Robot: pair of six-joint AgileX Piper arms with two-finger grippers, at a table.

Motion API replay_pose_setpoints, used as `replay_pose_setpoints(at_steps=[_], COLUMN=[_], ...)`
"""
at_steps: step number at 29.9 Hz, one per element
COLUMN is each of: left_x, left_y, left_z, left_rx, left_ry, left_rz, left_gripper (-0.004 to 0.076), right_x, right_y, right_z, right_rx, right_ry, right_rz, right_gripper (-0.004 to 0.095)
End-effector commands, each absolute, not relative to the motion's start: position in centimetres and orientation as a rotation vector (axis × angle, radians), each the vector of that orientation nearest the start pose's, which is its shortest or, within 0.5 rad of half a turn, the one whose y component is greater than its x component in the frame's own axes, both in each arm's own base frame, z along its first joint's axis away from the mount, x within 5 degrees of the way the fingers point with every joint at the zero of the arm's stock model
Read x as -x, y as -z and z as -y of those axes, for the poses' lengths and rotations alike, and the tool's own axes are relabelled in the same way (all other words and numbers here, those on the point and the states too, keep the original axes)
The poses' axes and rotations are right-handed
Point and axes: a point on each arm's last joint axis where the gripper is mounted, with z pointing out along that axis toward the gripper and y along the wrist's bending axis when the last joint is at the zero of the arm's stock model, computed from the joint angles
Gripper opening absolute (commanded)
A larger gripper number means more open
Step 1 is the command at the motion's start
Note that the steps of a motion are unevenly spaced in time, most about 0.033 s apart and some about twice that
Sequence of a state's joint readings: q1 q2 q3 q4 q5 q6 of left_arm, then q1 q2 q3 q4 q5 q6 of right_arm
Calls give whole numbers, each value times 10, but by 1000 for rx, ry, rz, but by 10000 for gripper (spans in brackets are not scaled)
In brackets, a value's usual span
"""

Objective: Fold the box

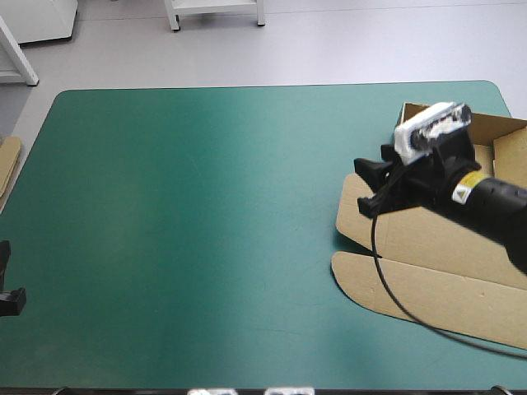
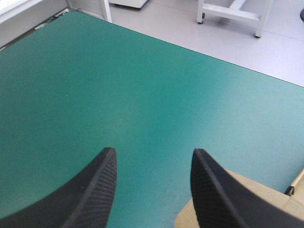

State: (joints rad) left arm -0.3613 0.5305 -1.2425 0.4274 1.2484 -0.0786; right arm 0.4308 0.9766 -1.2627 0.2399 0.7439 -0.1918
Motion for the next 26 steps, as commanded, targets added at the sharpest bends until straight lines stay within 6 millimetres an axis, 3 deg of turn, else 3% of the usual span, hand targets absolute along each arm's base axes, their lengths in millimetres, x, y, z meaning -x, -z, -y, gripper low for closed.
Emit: replay_pose_setpoints(at_steps=[1, 7, 16, 26], left_x=[-24, -18, -35, -46], left_y=[-452, -429, -369, -312], left_z=[-31, -25, -5, 13], left_rx=[-128, -177, -261, -289], left_ry=[-209, -102, 44, 225], left_rz=[-1960, -1857, -1855, -1896], left_gripper=[475, 475, 475, 475], right_x=[-134, -105, -75, -50], right_y=[-455, -407, -380, -324], right_z=[-88, -72, -30, -13], right_rx=[521, 570, 568, 505], right_ry=[-464, -414, -108, -164], right_rz=[-1720, -1763, -1721, -1816], right_gripper=[443, 312, 279, 279])
